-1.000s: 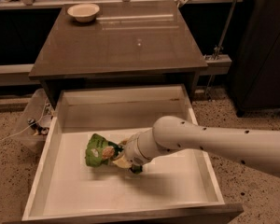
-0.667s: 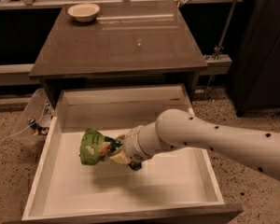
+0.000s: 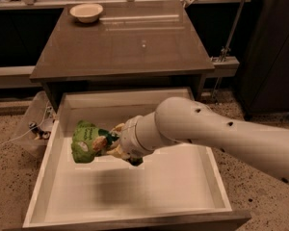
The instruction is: Pick green rice chip bag from top drawer and place on counter
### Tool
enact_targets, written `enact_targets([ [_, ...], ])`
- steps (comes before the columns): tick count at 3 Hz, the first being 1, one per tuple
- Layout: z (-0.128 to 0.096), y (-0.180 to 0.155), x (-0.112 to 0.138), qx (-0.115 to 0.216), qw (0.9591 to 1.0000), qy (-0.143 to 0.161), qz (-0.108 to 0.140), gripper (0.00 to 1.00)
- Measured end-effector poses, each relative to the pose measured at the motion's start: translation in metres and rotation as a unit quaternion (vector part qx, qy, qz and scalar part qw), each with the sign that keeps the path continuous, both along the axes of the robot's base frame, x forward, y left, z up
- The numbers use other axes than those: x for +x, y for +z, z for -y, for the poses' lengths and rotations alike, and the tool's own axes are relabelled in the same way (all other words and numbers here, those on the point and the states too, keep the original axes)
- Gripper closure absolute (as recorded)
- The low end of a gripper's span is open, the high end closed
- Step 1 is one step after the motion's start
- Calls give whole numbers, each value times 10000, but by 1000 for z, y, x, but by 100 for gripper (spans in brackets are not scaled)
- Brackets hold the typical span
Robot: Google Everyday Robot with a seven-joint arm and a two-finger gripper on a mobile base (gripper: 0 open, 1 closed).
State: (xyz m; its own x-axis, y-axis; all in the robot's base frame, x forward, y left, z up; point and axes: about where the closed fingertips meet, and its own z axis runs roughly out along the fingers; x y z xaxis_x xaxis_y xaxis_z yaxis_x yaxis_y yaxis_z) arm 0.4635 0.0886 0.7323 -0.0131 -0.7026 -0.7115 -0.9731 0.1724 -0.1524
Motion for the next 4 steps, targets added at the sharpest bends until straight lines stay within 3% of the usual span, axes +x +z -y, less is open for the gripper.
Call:
enact_targets([
  [1, 4, 3, 7, -21, 10000, -69, 48, 100],
  [2, 3, 36, 25, -129, 9992, -7, 368, 100],
  [3, 0, 93, 41, -200, 9963, 80, 827, 100],
  [4, -3, 132, 58, -299, 9936, 146, 1080, 100],
])
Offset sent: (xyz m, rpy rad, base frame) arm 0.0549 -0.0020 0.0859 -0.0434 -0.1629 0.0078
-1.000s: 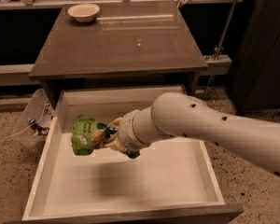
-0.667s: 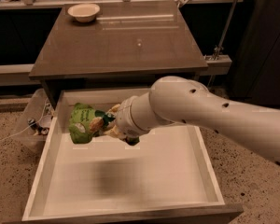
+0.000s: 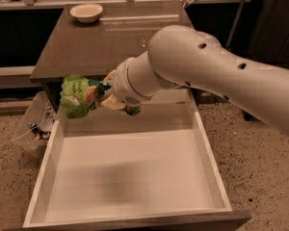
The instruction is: Pick green rice chip bag from top drawer and place on counter
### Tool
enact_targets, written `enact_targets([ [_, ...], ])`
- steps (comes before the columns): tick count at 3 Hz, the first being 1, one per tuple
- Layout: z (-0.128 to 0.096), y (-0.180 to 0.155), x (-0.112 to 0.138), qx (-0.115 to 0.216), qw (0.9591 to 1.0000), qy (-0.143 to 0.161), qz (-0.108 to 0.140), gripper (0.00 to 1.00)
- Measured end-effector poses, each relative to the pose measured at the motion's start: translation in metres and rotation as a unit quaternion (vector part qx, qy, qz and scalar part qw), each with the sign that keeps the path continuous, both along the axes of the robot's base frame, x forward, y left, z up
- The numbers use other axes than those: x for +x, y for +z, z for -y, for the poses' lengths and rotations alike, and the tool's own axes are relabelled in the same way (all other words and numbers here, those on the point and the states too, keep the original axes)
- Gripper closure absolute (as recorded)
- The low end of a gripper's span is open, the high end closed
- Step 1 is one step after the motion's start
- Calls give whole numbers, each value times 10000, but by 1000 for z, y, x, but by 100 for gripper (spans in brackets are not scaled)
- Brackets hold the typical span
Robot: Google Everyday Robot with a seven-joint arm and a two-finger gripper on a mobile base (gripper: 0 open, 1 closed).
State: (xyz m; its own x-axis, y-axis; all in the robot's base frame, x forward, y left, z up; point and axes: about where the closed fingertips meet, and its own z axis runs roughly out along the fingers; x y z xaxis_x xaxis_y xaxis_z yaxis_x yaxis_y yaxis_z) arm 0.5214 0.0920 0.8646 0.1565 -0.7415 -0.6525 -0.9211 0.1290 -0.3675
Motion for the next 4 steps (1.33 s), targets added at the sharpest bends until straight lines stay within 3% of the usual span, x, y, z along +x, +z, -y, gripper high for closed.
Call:
enact_targets([
  [2, 2, -6, 0, -4, 9999, -84, -60, 100],
  [3, 5, -1, 27, -179, 9997, -156, -45, 100],
  [4, -11, 23, 66, -426, 9989, -38, 194, 100],
])
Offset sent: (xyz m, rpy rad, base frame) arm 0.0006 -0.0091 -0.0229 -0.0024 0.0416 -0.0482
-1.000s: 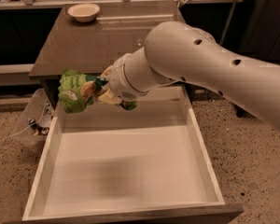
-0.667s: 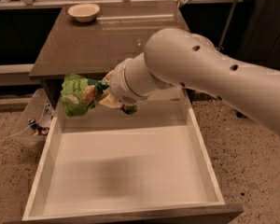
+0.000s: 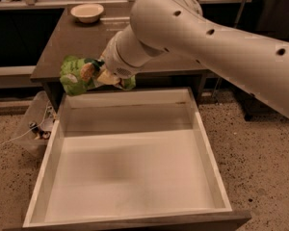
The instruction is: Pick green rice chip bag from top drawer and place on counter
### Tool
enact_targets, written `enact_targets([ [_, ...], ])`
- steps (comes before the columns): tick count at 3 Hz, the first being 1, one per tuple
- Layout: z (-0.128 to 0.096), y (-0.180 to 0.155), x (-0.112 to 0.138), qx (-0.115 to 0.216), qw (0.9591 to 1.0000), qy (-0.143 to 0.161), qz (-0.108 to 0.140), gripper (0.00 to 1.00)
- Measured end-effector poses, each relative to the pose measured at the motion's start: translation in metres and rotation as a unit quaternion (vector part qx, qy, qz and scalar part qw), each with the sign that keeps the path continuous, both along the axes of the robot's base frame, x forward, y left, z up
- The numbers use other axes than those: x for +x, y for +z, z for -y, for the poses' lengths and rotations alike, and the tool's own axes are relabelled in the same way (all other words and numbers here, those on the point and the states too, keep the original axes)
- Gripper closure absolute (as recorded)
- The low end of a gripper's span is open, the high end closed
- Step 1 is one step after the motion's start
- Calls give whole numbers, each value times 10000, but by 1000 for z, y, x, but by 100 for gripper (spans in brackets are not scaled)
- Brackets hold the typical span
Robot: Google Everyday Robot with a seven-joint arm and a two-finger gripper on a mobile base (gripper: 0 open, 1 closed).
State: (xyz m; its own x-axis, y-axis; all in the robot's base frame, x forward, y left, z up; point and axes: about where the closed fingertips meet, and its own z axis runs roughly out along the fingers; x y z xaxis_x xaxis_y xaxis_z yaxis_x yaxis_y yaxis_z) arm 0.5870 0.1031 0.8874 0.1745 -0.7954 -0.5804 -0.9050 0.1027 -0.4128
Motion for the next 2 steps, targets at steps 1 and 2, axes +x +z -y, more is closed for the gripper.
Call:
enact_targets([
  [1, -19, 9, 28, -218, 9996, 163, 88, 100],
  [2, -26, 15, 29, -203, 9995, 208, 124, 100],
])
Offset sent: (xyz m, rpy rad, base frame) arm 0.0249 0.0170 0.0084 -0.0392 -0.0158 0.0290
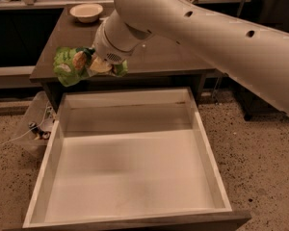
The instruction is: Pick green rice chip bag from top drawer and place on counter
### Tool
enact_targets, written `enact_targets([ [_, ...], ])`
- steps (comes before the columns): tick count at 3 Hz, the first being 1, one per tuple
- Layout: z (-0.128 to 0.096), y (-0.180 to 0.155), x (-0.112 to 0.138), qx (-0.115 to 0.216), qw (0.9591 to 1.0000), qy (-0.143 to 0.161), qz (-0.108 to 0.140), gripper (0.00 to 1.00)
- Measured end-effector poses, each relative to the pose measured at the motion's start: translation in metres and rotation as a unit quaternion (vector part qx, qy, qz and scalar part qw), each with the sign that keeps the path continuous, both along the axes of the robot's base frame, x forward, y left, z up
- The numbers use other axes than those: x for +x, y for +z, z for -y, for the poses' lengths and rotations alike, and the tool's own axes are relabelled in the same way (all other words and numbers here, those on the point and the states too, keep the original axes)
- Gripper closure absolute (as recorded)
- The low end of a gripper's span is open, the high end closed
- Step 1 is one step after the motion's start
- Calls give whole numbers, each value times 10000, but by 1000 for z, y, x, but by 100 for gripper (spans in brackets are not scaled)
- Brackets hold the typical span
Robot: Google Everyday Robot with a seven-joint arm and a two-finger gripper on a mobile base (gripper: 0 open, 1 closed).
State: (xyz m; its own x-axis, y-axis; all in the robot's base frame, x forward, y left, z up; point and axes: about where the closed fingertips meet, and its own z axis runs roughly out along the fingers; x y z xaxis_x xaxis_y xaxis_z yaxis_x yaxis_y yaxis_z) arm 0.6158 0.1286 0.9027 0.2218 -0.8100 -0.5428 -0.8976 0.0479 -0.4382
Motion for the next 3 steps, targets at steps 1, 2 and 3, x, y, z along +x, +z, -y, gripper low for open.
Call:
enact_targets([
  [1, 9, -2, 6, 109, 9999, -93, 14, 100],
  [2, 24, -3, 37, 19, 9998, -185, 89, 100],
  [3, 59, -1, 107, 23, 9987, -507, 40, 100],
])
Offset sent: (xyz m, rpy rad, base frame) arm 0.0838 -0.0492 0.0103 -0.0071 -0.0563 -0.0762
